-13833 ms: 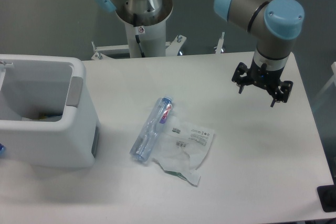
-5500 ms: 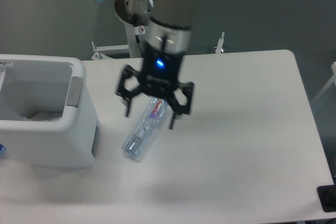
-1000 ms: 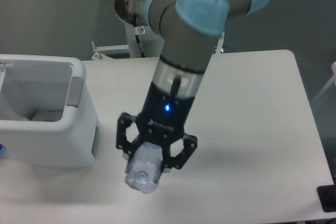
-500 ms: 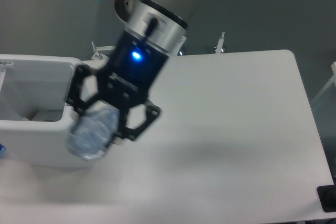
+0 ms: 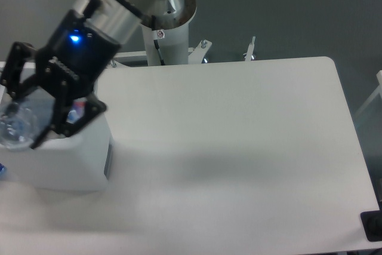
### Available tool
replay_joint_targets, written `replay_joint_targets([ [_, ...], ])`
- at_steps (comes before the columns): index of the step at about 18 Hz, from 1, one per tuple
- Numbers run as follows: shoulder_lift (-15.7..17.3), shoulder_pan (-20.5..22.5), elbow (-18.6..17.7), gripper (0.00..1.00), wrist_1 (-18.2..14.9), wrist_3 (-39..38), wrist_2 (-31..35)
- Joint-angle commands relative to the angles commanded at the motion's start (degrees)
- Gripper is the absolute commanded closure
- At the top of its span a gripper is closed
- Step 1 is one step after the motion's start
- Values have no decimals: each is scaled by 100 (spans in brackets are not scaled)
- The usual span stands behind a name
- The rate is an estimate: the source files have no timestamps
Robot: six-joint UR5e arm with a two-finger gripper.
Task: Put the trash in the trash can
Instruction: 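Carry the bottle over the white trash bin, then lower the bottle into the bin and open the gripper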
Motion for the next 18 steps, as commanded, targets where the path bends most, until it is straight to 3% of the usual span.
replay_joint_targets([
  [3,0,-97,-96,56,35,26,9],
  [6,26,-220,-482,55,289,132,44],
  [11,325,-247,-1141,47,325,501,97],
  [12,386,-247,-1230,44,325,545,97],
  [14,492,-247,-1344,26,325,598,97],
  [15,518,-238,-1371,8,325,606,97],
  [16,553,-238,-1388,0,325,607,97],
  [18,571,-238,-1406,0,325,607,97],
])
